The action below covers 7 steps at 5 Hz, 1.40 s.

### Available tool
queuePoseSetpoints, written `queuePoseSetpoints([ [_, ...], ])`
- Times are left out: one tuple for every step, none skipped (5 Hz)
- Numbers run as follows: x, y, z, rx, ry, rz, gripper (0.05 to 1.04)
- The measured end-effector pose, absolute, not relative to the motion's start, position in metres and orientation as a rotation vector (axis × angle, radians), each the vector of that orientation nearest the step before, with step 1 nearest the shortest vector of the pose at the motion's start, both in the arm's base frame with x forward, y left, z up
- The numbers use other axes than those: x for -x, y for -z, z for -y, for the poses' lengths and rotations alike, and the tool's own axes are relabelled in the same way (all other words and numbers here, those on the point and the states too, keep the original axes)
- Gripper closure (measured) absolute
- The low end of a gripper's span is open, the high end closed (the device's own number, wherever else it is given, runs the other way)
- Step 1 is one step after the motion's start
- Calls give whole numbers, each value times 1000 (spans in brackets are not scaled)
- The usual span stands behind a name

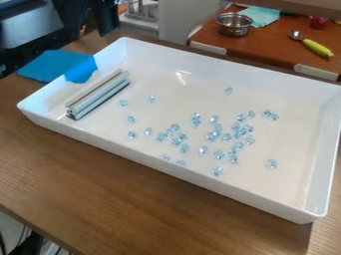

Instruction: Sweep into pile

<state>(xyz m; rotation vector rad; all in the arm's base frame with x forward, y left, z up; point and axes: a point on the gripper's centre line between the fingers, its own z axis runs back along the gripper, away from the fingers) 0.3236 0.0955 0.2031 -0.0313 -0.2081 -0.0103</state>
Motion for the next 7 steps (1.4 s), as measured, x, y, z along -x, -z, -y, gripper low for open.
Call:
queuePoseSetpoints([
  [-322,-187,-95,49,5,159,83],
  [-330,-180,-97,38,-13,178,83],
  [-334,-177,-101,18,-23,192,83],
  [-338,-165,-105,-1,-30,202,83],
  [-343,-151,-108,1,-39,186,83],
  [-347,-143,-109,3,-41,185,83],
  [-351,-138,-111,1,-37,188,83],
])
